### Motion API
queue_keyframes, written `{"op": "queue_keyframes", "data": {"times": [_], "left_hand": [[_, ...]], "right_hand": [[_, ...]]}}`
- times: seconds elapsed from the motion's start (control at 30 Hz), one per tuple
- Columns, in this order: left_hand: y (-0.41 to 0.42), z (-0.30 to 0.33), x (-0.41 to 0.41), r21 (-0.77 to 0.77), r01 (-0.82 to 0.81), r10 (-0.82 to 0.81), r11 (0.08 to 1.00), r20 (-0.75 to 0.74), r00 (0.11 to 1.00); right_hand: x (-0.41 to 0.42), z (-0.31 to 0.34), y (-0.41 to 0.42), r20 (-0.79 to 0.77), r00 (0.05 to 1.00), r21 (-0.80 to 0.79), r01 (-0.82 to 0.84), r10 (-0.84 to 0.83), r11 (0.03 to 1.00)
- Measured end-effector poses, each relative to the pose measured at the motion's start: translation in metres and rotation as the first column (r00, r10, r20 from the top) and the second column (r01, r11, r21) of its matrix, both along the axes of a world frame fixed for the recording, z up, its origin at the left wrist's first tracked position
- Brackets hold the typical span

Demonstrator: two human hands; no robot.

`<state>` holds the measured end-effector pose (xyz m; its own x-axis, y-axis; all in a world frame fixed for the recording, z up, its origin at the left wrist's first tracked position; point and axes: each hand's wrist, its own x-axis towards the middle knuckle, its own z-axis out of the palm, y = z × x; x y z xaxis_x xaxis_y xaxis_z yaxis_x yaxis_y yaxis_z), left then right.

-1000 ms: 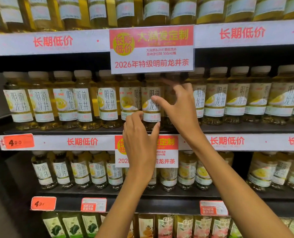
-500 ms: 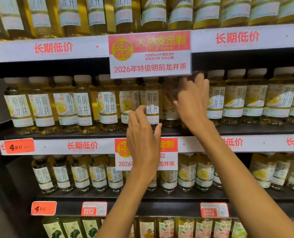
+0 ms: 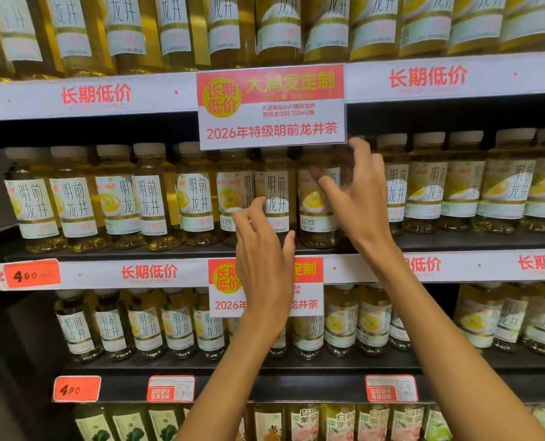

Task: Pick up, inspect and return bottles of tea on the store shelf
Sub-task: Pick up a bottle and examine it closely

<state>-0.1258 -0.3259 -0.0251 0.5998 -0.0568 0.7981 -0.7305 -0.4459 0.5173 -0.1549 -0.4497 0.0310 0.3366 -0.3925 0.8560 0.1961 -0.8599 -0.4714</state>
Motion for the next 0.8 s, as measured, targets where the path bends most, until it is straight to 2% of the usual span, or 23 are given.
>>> {"op": "queue_keyframes", "data": {"times": [0.1, 0.2, 0.3, 0.4, 0.5, 0.67, 0.73, 0.8], "left_hand": [[-0.007, -0.005, -0.010, -0.026, 0.122, -0.120, 0.992, 0.047, 0.992], [-0.015, -0.010, -0.022, -0.037, 0.227, -0.227, 0.973, -0.010, 0.974], [-0.018, -0.011, -0.026, -0.014, 0.221, -0.222, 0.975, -0.062, 0.973], [-0.013, -0.010, -0.033, -0.031, 0.354, -0.354, 0.935, -0.139, 0.925], [-0.004, -0.014, -0.043, -0.127, 0.485, -0.501, 0.865, -0.238, 0.832], [0.014, -0.027, -0.065, -0.393, 0.587, -0.694, 0.708, -0.236, 0.680], [0.020, -0.032, -0.073, -0.473, 0.621, -0.775, 0.625, -0.283, 0.565], [0.027, -0.038, -0.079, -0.567, 0.623, -0.842, 0.539, -0.356, 0.405]], "right_hand": [[-0.009, -0.002, 0.002, 0.033, 0.984, 0.106, -0.180, 0.178, 0.978], [-0.017, -0.002, 0.007, 0.123, 0.943, 0.212, -0.329, 0.309, 0.920], [-0.025, 0.001, 0.011, 0.187, 0.914, 0.318, -0.402, 0.359, 0.858], [-0.036, 0.002, 0.016, 0.272, 0.876, 0.443, -0.482, 0.399, 0.756], [-0.050, -0.005, 0.018, 0.330, 0.839, 0.542, -0.543, 0.432, 0.641], [-0.067, -0.023, 0.016, 0.272, 0.820, 0.632, -0.547, 0.504, 0.548], [-0.072, -0.026, 0.014, 0.261, 0.773, 0.641, -0.587, 0.578, 0.495], [-0.075, -0.028, 0.012, 0.268, 0.715, 0.672, -0.619, 0.645, 0.407]]}}
